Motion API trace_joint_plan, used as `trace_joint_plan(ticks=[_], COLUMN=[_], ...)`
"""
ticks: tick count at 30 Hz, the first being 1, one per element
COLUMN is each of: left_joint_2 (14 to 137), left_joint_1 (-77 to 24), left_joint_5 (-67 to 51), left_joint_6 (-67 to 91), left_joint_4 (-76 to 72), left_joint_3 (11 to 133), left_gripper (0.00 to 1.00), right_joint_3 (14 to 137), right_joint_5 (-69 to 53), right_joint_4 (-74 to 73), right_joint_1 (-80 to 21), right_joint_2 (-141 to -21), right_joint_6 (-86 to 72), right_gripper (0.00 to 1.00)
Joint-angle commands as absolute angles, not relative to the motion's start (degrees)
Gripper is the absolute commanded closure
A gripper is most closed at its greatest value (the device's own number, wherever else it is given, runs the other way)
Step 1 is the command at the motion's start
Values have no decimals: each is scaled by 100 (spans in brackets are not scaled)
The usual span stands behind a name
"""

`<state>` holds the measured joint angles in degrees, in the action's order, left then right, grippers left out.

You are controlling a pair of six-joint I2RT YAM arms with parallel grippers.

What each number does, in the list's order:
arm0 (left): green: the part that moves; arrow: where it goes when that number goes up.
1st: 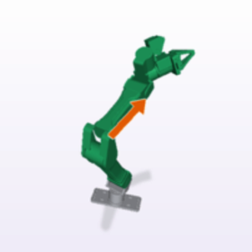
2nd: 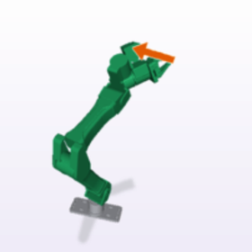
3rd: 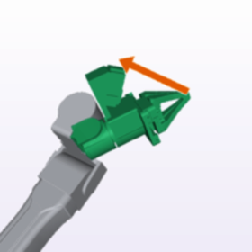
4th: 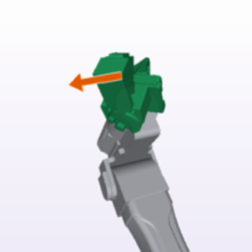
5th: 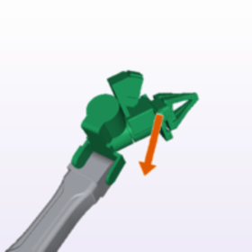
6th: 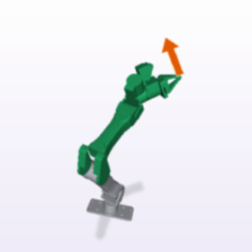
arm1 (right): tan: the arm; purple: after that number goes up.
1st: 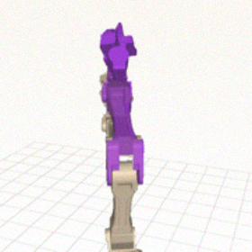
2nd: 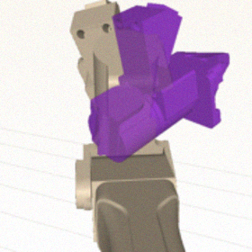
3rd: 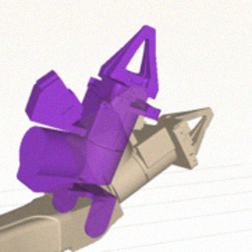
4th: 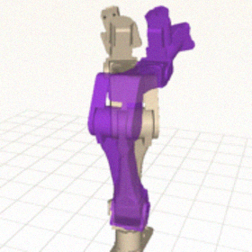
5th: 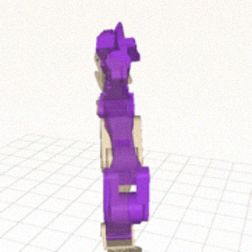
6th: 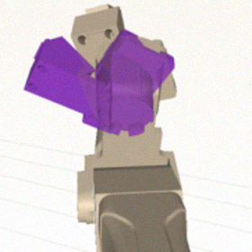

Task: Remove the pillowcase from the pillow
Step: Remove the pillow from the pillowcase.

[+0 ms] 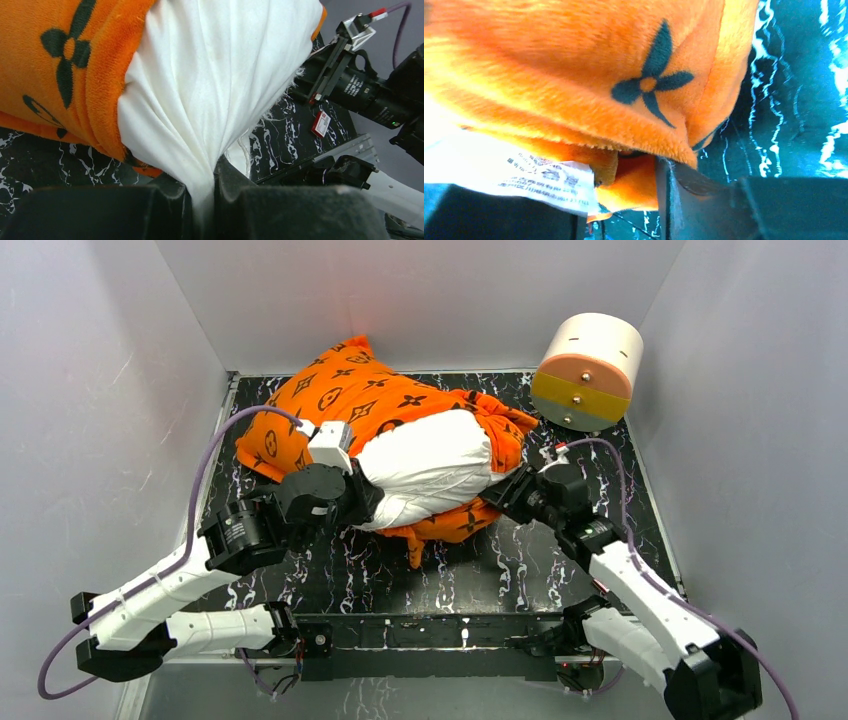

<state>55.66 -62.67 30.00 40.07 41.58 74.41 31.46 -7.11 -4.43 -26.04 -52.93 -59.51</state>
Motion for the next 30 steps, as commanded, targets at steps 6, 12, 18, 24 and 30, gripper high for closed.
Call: trace_joint_plan(ticks=[6, 12, 18, 24, 30], left_joint_2=[5077, 5158, 5145, 5141, 5185], left_joint_1=[-6223, -6223, -6228, -6223, -6223], left_joint_5=[3445, 3379, 3349, 3366, 3288], left_joint_6=[3919, 3912, 3991, 4017, 4024], left_joint_4=[3683, 3699, 3744, 3735, 3675], left_joint_3=[7493, 7499, 7482, 7461, 7427], left_gripper=[100, 100, 100, 100, 100], right_joint_3=[4709, 5203, 5517, 5458, 4821], right_joint_5=[224, 160, 218, -979, -1641], right_joint_4=[-2257, -2304, -2374, -2304, -2621], right_joint_1=[-2242, -2243, -2244, -2270, -2296], right_joint_2=[-4961, -5046, -5564, -5706, -5265], right_joint_6=[-3826, -3521, -3156, -3377, -4156], right_gripper=[36, 29, 29, 29, 22])
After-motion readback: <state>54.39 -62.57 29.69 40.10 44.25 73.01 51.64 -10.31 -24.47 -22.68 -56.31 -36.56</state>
